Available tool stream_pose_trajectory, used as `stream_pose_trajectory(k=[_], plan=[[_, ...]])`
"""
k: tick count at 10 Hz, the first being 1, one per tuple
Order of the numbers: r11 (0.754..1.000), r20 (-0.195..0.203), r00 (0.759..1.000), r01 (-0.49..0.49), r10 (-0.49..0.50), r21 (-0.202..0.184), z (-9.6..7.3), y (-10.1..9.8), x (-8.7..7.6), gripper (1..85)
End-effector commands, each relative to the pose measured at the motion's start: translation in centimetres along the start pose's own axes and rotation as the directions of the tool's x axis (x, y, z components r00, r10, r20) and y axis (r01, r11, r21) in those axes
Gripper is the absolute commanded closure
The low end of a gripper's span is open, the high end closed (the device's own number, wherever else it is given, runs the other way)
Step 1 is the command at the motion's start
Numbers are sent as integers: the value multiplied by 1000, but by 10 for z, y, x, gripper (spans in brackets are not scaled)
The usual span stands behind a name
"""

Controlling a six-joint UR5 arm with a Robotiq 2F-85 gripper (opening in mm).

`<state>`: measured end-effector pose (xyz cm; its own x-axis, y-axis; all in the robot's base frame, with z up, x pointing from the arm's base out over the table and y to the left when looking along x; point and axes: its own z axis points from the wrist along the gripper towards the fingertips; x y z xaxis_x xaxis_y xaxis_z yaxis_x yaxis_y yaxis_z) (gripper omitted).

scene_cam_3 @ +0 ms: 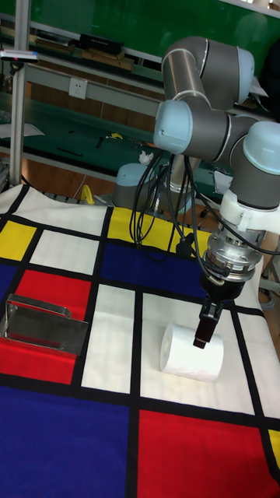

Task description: Put the toilet paper on its holder

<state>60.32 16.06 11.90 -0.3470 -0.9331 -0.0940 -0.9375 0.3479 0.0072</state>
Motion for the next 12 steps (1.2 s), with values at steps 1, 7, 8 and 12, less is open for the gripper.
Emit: stream_pose_trajectory(k=[1, 7, 8, 12], plan=[[998, 13, 998, 60, -60, -6, -2, 5, -3, 73], [994, 24, 993, 112, -112, -10, 17, 11, -10, 77], [993, 26, 993, 114, -113, -7, 21, 9, -9, 77], [995, -5, 995, 97, -97, -31, 21, 15, -1, 110]])
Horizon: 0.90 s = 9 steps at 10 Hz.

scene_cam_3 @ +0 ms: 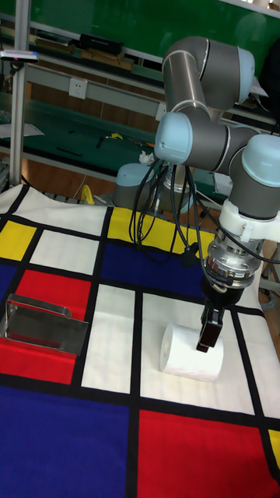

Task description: Put the toilet paper on its holder

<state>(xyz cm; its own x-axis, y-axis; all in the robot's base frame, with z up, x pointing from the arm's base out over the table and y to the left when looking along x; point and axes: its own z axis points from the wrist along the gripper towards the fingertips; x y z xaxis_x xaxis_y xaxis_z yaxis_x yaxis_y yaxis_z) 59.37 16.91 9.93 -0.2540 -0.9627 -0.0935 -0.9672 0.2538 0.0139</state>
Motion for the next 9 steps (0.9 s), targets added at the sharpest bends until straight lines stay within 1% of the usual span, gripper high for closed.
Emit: stream_pose_trajectory(k=[1, 2, 3, 4, 5, 6, 7, 9], plan=[[1000, -27, 1000, 11, -11, 2, 1, -1, 8, 103], [999, -58, 998, 19, -17, 29, 0, -9, 15, 97], [999, -65, 998, 18, -15, 31, 0, -9, 17, 97], [1000, -61, 998, 16, -15, 16, 0, -5, 16, 93], [1000, -58, 998, 16, -15, 11, 0, -4, 16, 93], [1000, -45, 999, 10, -9, 12, 1, -4, 12, 93], [1000, -41, 999, 15, -14, 14, 1, -5, 11, 90], [1000, -16, 1000, 11, -11, 12, 1, -4, 5, 40]])
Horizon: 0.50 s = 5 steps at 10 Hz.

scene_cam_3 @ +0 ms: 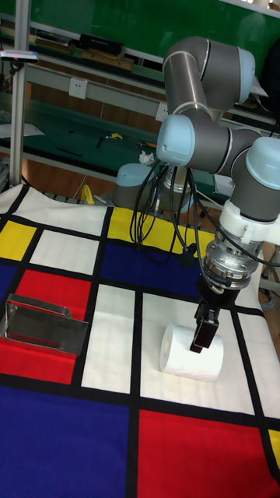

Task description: Put the toilet paper on its holder

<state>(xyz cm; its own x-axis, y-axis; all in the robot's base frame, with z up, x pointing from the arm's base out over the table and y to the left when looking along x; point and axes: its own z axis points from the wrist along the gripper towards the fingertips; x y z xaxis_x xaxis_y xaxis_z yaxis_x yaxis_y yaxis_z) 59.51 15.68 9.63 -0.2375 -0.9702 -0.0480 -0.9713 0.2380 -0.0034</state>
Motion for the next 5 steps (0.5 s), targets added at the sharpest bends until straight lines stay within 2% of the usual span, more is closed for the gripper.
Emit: stream_pose_trajectory(k=[1, 5], plan=[[1000, 35, 999, 1, -1, -6, -1, 1, -8, 23], [996, 75, 994, 86, -85, -4, 17, -6, -28, 13]])
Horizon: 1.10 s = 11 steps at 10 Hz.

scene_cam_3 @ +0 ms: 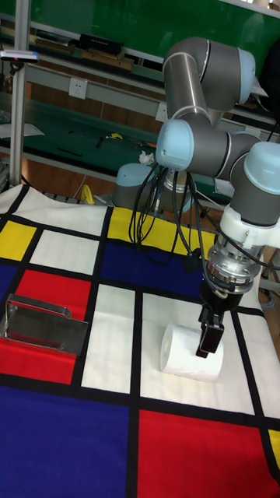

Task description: Put the toilet paper on its holder

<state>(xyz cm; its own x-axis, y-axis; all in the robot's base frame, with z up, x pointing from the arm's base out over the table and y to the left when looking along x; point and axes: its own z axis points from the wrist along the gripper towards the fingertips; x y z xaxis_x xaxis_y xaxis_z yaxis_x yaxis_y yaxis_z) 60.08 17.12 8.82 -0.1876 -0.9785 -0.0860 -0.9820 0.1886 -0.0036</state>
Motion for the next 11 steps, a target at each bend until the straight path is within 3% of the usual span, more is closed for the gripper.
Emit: stream_pose_trajectory(k=[1, 3, 5, 11], plan=[[999, 31, 998, 49, -49, 4, 11, -6, -12, 7], [998, 24, 998, 60, -60, 7, 18, -7, -12, 7], [999, 57, 997, 51, -50, -13, 25, -2, -13, 7], [999, 27, 999, 30, -29, -25, 17, 7, 0, 7]])
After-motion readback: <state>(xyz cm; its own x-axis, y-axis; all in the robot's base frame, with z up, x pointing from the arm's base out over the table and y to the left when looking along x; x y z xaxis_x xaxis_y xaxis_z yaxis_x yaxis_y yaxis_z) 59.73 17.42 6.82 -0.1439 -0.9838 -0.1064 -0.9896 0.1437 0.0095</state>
